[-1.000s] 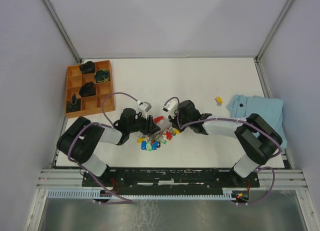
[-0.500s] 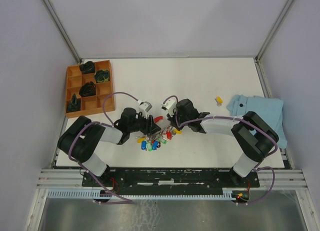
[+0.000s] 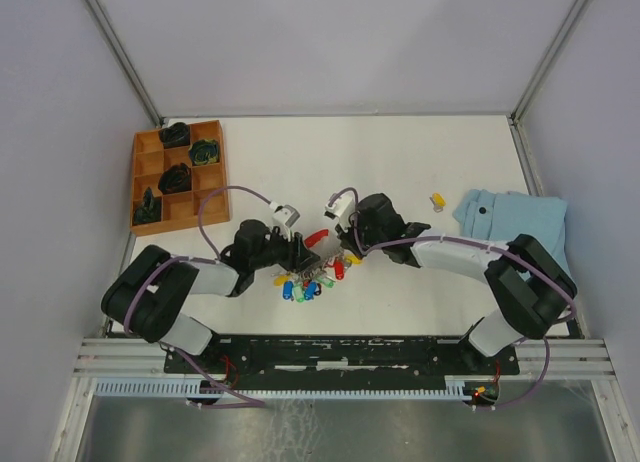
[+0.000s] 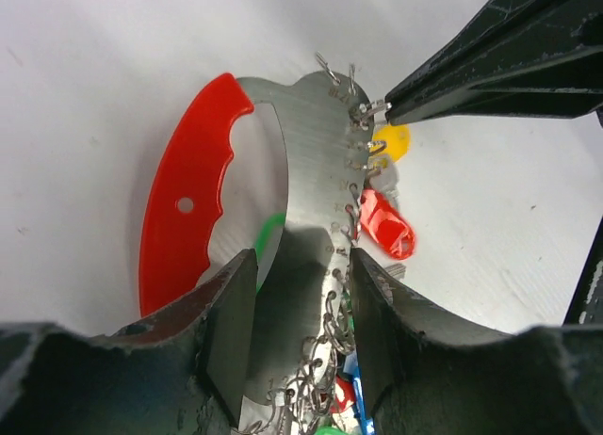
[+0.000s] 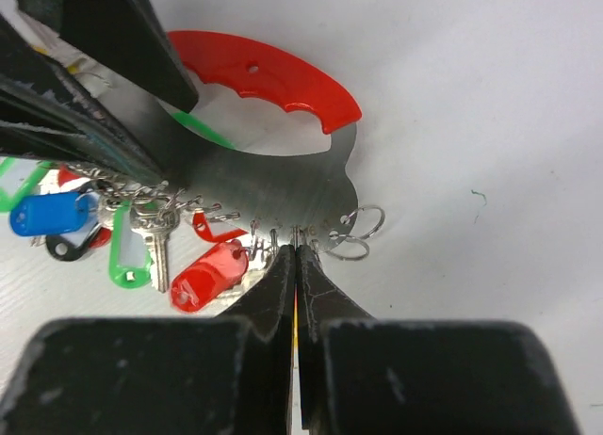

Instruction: Put the keys on the keyring

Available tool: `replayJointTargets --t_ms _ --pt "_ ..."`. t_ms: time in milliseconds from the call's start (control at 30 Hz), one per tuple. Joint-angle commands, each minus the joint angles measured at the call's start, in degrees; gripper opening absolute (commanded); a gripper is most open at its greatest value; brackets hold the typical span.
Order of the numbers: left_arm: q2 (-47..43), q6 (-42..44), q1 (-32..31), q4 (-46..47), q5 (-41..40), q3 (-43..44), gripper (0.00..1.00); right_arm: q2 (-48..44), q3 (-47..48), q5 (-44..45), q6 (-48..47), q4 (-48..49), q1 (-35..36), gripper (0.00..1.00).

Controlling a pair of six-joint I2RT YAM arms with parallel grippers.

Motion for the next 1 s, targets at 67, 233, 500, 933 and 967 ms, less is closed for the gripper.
replayJointTargets --t_ms 67,233,500,933,967 --pt "-5.41 2.85 -0.19 8.92 3.50 0.37 0.51 -6.34 3.49 -5.73 -4.98 -1.83 -0.68 0.01" --pt "-8.59 7.51 -0.21 10.76 5.98 0.72 0.53 -7.92 4.02 -9.62 -6.73 -2.44 -1.83 0.01" --pt "-5.96 15.13 -0.15 19.94 12.43 -1.48 0.53 -8.36 5.08 -15.95 -10.25 -4.46 -2.57 0.01" --pt "3.64 21.19 -0.20 22.04 21.14 3.22 0.54 -7.57 5.88 -19.82 -13.08 -5.28 -2.63 0.01" --pt "4.01 21.23 -0.23 21.63 21.87 3.59 0.53 -7.46 5.90 -19.88 -13.09 -5.29 -2.63 0.01"
